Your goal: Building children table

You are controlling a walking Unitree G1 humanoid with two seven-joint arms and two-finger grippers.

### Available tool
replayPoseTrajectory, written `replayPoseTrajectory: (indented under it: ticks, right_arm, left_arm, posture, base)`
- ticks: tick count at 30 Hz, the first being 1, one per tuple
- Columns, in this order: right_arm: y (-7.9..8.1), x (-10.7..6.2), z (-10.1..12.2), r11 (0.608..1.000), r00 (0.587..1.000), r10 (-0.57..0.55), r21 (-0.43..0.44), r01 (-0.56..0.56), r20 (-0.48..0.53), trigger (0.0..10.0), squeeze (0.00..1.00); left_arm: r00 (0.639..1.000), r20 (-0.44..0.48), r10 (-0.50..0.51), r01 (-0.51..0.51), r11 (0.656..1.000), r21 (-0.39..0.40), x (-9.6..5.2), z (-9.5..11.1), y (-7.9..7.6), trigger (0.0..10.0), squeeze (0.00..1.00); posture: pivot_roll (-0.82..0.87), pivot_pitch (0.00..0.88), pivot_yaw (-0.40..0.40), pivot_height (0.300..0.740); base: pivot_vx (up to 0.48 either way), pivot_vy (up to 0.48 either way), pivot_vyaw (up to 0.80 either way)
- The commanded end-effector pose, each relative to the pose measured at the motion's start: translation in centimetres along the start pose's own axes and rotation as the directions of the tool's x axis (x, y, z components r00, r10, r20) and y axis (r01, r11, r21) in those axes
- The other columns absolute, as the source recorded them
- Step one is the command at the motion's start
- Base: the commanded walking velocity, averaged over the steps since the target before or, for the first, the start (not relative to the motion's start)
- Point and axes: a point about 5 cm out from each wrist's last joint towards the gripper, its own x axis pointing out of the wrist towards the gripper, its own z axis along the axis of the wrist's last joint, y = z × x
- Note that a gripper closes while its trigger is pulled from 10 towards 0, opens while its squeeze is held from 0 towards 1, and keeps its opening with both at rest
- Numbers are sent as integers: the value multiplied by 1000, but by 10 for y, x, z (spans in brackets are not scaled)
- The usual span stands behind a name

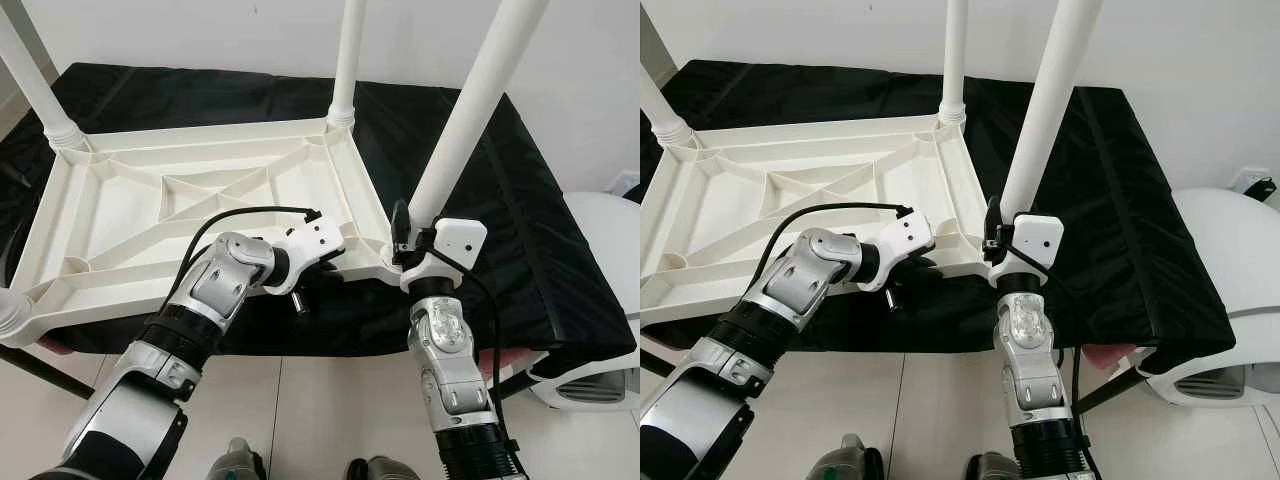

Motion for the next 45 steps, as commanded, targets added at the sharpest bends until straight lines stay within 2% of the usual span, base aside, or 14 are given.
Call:
replayPoseTrajectory:
  ticks: [1,6,7,45]
  right_arm:
    - [-12,-14,-38,995,976,-98,-25,95,-196,10000,0]
    - [-12,-15,-38,995,975,-98,-24,95,-197,10000,0]
    - [-12,-15,-38,995,976,-97,-24,94,-197,10000,0]
    - [-12,-15,-38,995,976,-97,-24,94,-197,10000,0]
  left_arm:
    - [989,130,72,-83,993,83,-14,38,15,10000,0]
    - [989,132,68,-79,994,79,-14,38,15,10000,0]
    - [989,134,67,-78,994,76,-14,39,15,10000,733]
    - [989,134,67,-78,994,76,-14,39,15,10000,733]
  posture:
    - [17,0,0,740]
    - [17,0,0,740]
    - [17,62,-1,740]
    - [17,62,-1,740]
  base:
    - [0,0,0]
    - [0,0,0]
    - [0,0,0]
    - [0,0,0]
